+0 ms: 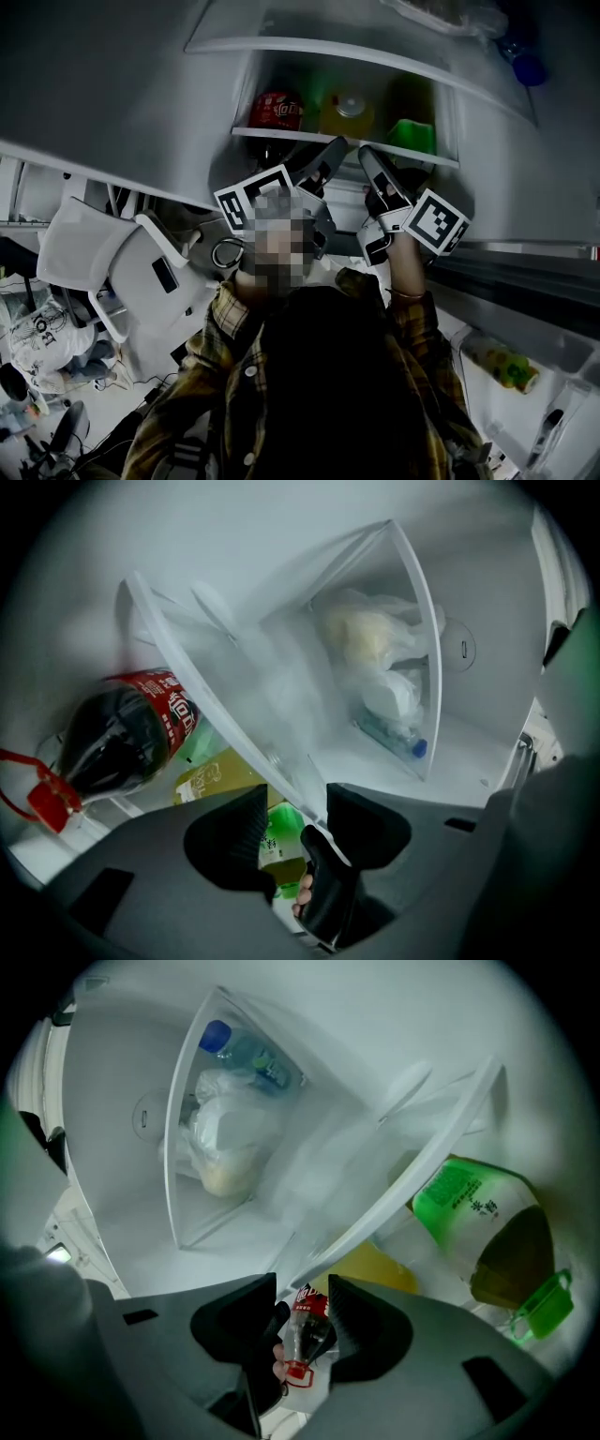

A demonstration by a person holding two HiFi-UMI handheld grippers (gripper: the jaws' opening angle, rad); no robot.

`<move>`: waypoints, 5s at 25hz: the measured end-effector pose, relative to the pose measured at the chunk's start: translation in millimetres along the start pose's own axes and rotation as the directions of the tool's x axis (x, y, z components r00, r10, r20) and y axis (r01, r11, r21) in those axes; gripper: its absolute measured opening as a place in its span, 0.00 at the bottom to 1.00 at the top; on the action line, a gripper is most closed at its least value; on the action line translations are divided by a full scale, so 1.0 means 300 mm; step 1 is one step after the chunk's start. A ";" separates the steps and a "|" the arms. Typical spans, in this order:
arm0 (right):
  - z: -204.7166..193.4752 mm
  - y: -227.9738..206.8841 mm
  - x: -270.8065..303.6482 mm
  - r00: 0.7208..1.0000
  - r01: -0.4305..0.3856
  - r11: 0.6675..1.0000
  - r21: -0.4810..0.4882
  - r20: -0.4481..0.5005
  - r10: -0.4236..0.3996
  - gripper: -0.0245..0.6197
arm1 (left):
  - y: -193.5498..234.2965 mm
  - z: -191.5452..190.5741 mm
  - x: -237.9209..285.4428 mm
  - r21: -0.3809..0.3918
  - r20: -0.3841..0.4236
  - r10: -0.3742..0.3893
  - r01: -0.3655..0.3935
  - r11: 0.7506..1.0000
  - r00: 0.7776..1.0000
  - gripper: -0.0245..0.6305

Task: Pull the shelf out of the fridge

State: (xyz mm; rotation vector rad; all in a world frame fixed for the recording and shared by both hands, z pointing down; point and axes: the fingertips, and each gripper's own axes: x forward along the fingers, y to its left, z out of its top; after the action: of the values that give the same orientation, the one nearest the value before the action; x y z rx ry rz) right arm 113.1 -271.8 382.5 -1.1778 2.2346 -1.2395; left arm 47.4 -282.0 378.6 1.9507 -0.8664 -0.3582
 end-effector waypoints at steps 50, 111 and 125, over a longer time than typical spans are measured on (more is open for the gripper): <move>0.172 -0.125 0.062 0.988 0.053 0.984 0.171 0.136 -0.077 0.18 | 0.112 0.161 0.080 -0.083 0.103 0.066 -0.057 0.995 0.993 0.15; -0.006 -0.031 -0.139 0.977 -0.015 0.947 0.321 0.207 -0.055 0.11 | 0.048 -0.002 -0.141 -0.164 0.121 0.042 -0.021 0.986 0.992 0.12; -0.072 0.000 -0.206 0.982 -0.016 0.950 0.311 0.185 -0.044 0.11 | 0.027 -0.056 -0.213 -0.154 0.111 0.032 -0.015 0.988 0.993 0.12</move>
State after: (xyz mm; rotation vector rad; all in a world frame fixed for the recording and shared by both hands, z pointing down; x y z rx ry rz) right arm 137.3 -211.2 388.3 -1.1361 1.8162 -1.3625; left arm 8.1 -229.0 387.8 1.7911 -0.9069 -0.5101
